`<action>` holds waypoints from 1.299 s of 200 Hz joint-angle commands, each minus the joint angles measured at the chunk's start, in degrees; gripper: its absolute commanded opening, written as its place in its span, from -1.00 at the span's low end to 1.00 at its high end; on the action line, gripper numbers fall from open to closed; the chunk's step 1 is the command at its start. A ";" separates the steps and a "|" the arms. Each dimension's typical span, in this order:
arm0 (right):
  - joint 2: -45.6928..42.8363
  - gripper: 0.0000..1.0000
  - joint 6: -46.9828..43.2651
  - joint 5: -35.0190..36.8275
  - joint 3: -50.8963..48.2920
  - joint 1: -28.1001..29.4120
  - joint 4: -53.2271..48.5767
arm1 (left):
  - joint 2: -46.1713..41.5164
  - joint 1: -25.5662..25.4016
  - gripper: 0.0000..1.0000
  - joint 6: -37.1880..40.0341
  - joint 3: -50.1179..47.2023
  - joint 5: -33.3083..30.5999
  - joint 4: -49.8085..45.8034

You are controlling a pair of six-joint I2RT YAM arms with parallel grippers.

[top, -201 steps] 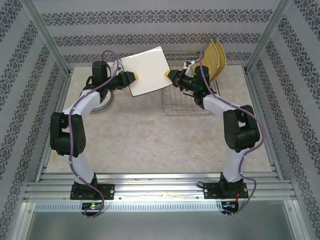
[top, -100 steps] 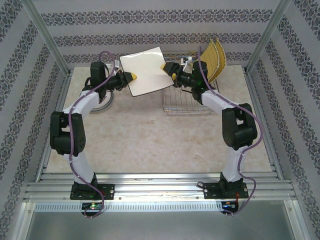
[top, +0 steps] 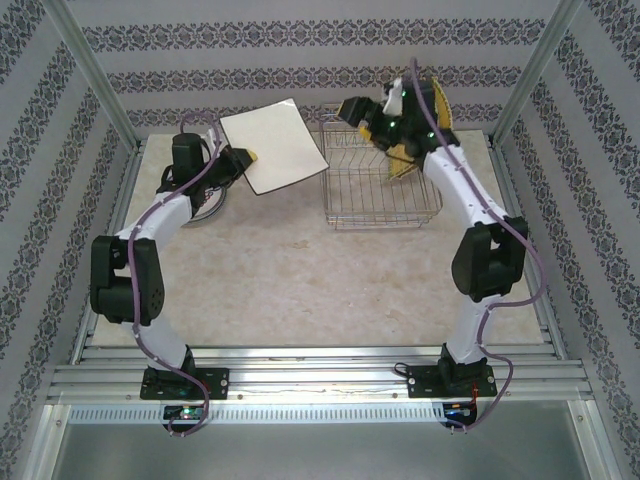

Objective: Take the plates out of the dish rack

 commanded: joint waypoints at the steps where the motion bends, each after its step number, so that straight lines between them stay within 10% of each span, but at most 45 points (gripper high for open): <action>1: -0.84 0.96 -16.68 10.72 12.52 -0.10 -27.49 | -7.70 0.50 -1.00 -2.04 2.19 -4.02 9.15; 63: 11.93 0.96 -33.22 31.08 45.87 -0.26 -61.18 | -17.08 -2.19 -1.00 -5.35 -6.25 -23.54 10.74; 181: 12.12 0.96 -37.08 34.86 43.69 -0.34 -64.06 | -16.52 -19.80 -1.00 -18.12 -23.73 -63.62 24.58; 260: 11.84 0.96 -37.94 33.87 39.68 0.53 -61.57 | -6.50 -25.00 -1.00 -27.94 -22.36 -73.31 27.60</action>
